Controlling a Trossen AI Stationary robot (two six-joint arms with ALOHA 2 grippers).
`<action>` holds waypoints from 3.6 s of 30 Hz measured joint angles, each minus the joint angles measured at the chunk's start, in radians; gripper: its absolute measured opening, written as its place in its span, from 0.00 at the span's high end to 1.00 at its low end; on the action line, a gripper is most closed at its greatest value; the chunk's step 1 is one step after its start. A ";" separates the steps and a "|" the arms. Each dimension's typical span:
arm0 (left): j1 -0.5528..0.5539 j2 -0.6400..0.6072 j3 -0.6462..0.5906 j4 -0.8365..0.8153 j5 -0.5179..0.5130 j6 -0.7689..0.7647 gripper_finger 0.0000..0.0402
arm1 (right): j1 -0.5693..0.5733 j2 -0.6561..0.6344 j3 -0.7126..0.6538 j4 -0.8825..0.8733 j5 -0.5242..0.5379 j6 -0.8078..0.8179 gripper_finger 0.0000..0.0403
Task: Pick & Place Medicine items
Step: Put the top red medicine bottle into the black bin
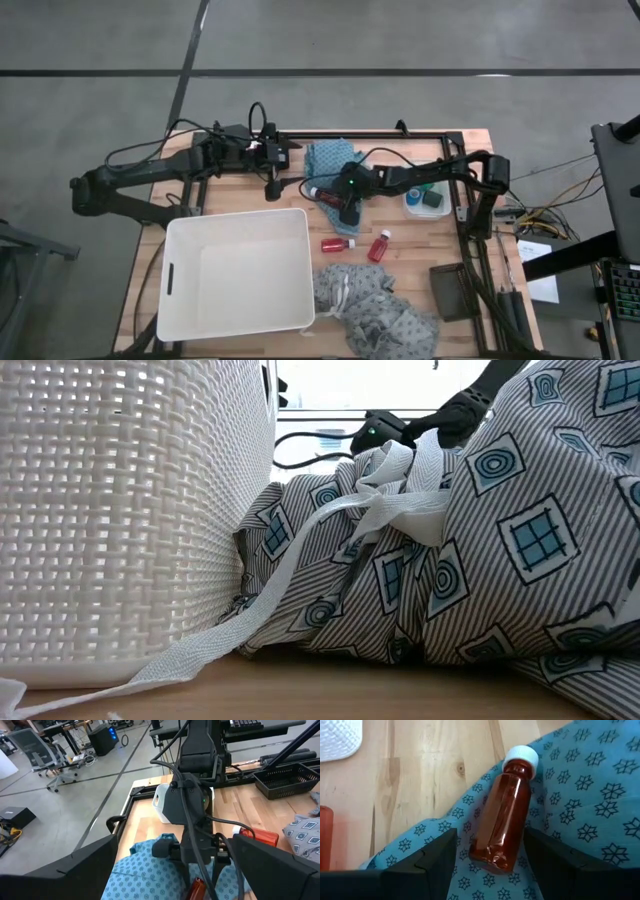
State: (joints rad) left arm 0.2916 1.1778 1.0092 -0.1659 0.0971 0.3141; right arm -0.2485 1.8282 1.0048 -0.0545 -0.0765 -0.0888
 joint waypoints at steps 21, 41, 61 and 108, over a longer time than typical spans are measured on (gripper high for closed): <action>0.000 0.000 0.000 -0.016 0.000 -0.001 0.02 | 0.000 0.000 -0.001 -0.037 0.000 0.037 0.61; 0.000 0.000 0.000 -0.020 0.000 -0.002 0.02 | 0.020 -0.077 -0.001 -0.049 -0.011 0.065 0.68; 0.000 0.000 0.000 -0.033 0.000 0.000 0.02 | 0.206 -0.501 -0.021 -0.630 0.126 0.385 0.68; 0.000 0.000 0.000 -0.082 0.000 0.000 0.02 | 0.983 -0.708 -0.473 -0.720 0.372 1.652 0.61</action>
State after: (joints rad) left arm 0.2920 1.1778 1.0092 -0.2484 0.0970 0.3145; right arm 0.7341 1.1206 0.5322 -0.7750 0.2951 1.5630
